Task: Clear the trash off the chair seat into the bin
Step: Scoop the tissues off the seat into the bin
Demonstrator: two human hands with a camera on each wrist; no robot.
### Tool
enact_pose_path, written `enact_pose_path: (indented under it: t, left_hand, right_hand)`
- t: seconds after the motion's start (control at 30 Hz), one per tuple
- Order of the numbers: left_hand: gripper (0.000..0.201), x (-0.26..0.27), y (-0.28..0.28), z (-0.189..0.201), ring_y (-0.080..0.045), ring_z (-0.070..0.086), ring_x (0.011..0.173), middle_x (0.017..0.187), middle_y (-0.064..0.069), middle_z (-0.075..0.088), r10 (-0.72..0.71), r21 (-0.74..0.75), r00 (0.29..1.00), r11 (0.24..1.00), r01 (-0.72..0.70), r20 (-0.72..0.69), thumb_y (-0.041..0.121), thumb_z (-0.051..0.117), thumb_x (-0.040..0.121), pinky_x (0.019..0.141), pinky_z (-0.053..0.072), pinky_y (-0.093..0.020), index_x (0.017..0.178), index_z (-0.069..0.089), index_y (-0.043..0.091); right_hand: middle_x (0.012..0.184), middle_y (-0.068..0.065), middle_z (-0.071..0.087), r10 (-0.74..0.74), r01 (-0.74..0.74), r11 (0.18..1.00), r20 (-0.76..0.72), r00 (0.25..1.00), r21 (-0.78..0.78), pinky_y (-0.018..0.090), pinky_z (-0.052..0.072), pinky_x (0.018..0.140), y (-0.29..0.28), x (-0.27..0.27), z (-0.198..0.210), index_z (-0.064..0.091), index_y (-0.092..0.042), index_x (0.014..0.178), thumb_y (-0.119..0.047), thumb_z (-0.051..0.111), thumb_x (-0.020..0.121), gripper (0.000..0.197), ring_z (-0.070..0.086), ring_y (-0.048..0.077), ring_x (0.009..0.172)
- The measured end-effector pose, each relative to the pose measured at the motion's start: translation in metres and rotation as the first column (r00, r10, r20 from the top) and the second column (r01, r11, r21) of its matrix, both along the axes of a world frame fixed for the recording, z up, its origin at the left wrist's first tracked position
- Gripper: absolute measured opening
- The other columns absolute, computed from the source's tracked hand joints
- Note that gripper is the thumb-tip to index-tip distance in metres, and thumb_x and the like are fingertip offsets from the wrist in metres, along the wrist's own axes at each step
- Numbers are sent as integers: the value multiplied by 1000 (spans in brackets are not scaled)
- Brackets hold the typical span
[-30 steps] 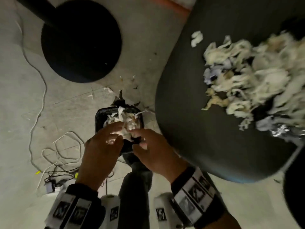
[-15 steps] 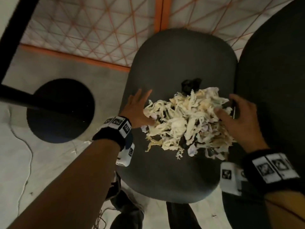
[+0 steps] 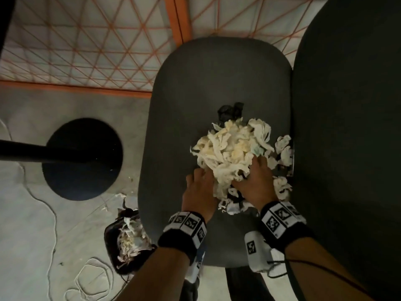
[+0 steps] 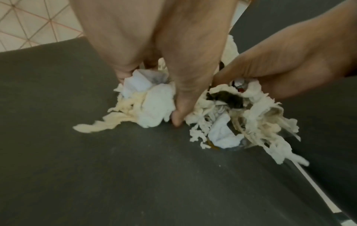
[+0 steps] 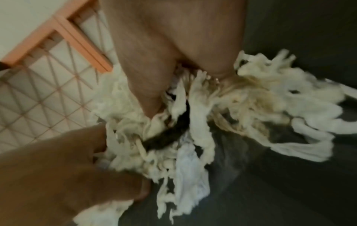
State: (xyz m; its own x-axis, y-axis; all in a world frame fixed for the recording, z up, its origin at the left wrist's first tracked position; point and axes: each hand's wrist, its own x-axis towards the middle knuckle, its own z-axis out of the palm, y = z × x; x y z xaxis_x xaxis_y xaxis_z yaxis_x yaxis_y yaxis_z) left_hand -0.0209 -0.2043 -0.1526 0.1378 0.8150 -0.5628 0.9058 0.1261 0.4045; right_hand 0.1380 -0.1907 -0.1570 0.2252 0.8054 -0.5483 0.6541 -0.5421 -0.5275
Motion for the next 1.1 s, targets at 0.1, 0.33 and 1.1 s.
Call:
enact_pose_path:
  t: [0.1, 0.33, 1.1]
  left_hand:
    - [57, -5, 3, 4, -28, 46, 117, 125, -3, 44, 67, -51, 995, 997, -64, 75, 11, 63, 78, 89, 49, -39, 128, 40, 27]
    - [49, -32, 7, 30, -13, 57, 93, 112, 10, 37, 201, 111, 944, 965, -236, 260, 13, 71, 75, 78, 48, -23, 114, 53, 37]
    - [50, 5, 44, 51, -9, 62, 72, 82, 13, 60, 99, 56, 880, 988, -141, 464, 21, 78, 72, 69, 55, -31, 97, 37, 34]
  right_hand:
    - [140, 12, 43, -126, 137, 985, -102, 987, 108, 49, 35, 112, -4, 3, -1, 42, -16, 138, -13, 71, 72, 73, 42, 33, 133]
    - [134, 6, 55, -351, 377, 923, -222, 910, 85, 39, 37, 111, 3, 28, 22, 48, -17, 130, -8, 65, 75, 59, 49, 23, 128]
    - [93, -23, 60, -228, 246, 965, -173, 958, 90, 4, 42, 73, 31, 55, 61, 62, -28, 106, -8, 66, 79, 34, 58, 0, 92]
